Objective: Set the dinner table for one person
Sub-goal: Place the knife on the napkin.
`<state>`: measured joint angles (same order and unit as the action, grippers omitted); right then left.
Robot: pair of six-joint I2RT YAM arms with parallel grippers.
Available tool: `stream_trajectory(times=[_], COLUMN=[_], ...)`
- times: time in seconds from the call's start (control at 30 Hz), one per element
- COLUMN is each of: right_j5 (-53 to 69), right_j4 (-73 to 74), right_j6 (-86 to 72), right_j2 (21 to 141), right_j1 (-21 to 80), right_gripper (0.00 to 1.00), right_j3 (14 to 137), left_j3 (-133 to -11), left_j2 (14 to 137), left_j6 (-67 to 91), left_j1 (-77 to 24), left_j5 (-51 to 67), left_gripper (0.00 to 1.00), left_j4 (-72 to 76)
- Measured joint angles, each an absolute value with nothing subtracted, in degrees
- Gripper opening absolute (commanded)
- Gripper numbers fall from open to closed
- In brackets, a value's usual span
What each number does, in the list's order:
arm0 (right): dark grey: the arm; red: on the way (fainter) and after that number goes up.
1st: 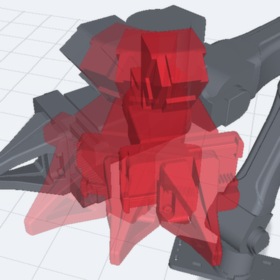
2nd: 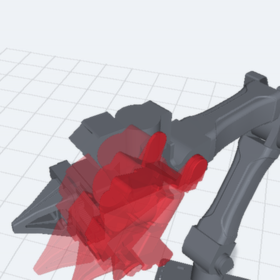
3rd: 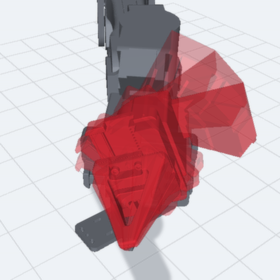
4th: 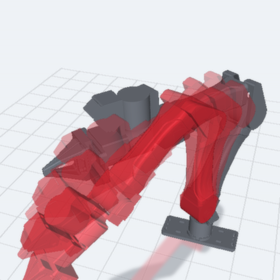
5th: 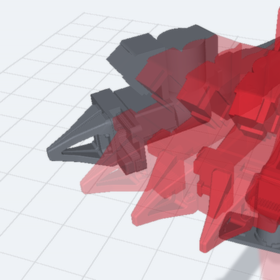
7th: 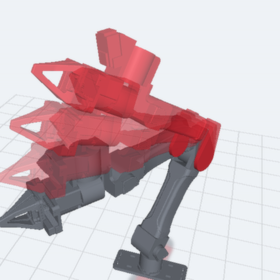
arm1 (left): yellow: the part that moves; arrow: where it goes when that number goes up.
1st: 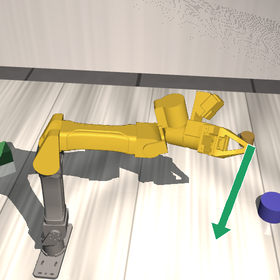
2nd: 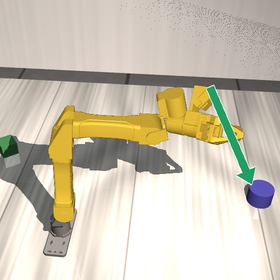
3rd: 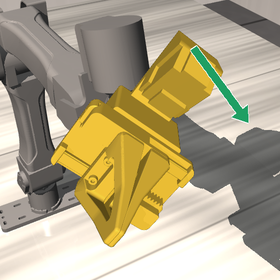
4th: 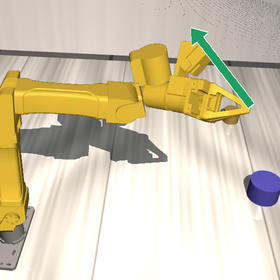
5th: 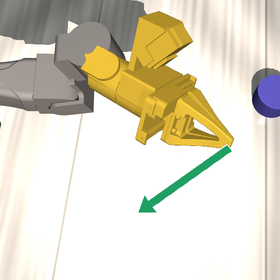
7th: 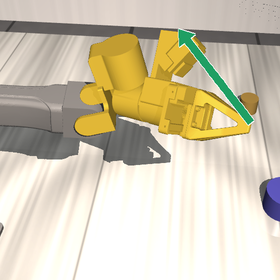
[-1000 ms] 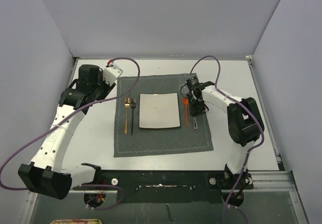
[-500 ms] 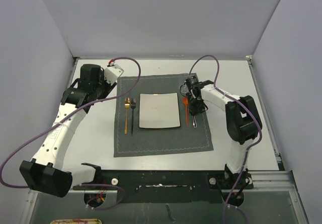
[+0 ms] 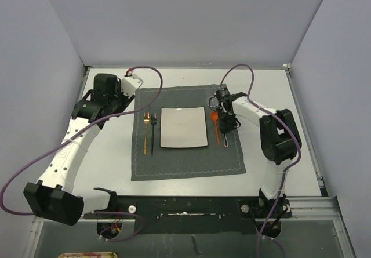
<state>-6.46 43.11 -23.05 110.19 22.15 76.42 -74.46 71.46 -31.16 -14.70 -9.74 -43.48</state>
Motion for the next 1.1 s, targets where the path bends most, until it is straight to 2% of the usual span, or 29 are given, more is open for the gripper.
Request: stream_trajectory(times=[1.1], right_j5=[-2.9], right_j4=[44.7], right_j6=[-25.0], right_j2=[110.5], right_j1=[20.2], right_gripper=[0.0], right_j3=[78.4], left_j3=[-74.4], left_j2=[73.6], left_j6=[-30.7], left_j1=[-15.1], left_j5=[-9.5], left_gripper=[0.42], left_j4=[-43.4])
